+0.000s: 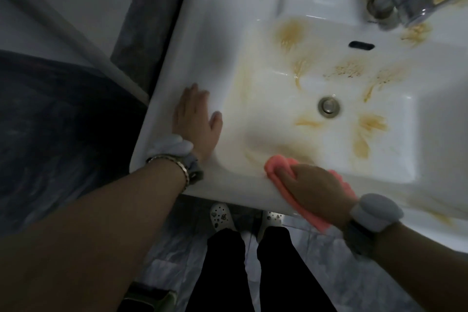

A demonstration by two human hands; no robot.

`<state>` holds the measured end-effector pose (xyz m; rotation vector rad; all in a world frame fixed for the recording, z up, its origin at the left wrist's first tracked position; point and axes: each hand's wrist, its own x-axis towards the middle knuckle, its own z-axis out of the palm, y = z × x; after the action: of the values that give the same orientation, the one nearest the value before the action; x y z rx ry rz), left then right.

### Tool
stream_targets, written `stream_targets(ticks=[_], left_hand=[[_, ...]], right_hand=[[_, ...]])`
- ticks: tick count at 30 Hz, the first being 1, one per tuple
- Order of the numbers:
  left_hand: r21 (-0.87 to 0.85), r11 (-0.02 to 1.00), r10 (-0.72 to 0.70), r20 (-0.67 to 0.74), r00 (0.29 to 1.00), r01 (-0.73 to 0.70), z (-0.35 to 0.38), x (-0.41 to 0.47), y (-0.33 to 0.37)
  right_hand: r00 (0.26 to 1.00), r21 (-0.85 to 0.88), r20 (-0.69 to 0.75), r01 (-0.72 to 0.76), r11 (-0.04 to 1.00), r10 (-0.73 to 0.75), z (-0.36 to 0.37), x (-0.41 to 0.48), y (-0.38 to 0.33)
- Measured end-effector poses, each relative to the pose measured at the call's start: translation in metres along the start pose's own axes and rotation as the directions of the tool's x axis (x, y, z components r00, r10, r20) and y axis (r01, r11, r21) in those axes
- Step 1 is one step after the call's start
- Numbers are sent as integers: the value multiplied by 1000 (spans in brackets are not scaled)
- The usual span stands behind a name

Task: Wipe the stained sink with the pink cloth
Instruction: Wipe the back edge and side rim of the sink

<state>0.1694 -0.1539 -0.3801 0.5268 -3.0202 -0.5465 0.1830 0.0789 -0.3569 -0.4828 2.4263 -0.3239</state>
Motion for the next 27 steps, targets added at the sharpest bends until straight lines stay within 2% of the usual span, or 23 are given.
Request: stream_targets(ticks=[2,3,6,8,11,12,14,16,17,20,23,25,27], left_hand=[[51,999,3,7,1000,-4,11,4,-3],[78,997,21,-13,1000,-20,14,4,-6],[103,994,38,-60,997,-32,19,4,-9],[116,993,43,-43,998,-37,19,4,-9],[121,992,46,-67,997,-37,18,4,-6],[116,993,44,-74,996,-35,18,3,-6],[101,994,46,-81,996,-38,17,2,-5],[84,995,50,-74,996,-43,17,3,-6],[78,996,49,-75,996,-43,17,4,-6],[84,996,45,-95,994,-37,19,4,-7],[104,993,78,-150,986,-63,21,3,-8],[128,988,105,-182,978,-83,23,3,-9],[148,984,131,-215,968,-100,28,5,-13]], right_hand=[[996,12,23,-85,996,85,0,3,4],[996,15,-29,-86,996,86,3,3,-6],[970,50,-243,7,999,5,16,10,-51],[956,79,-282,111,991,-84,20,10,-74],[956,62,-235,196,979,-177,13,0,-57],[970,49,-193,162,985,-150,10,-3,-42],[995,24,-98,10,1000,-7,3,-8,-6],[991,5,10,-136,991,136,-6,-9,14],[986,-6,37,-163,987,163,-7,-8,16],[995,36,74,-73,997,70,1,13,-8],[973,178,232,-43,983,1,25,65,-42],[975,214,224,-57,975,8,42,98,-53],[994,98,111,-36,995,25,54,123,-44]])
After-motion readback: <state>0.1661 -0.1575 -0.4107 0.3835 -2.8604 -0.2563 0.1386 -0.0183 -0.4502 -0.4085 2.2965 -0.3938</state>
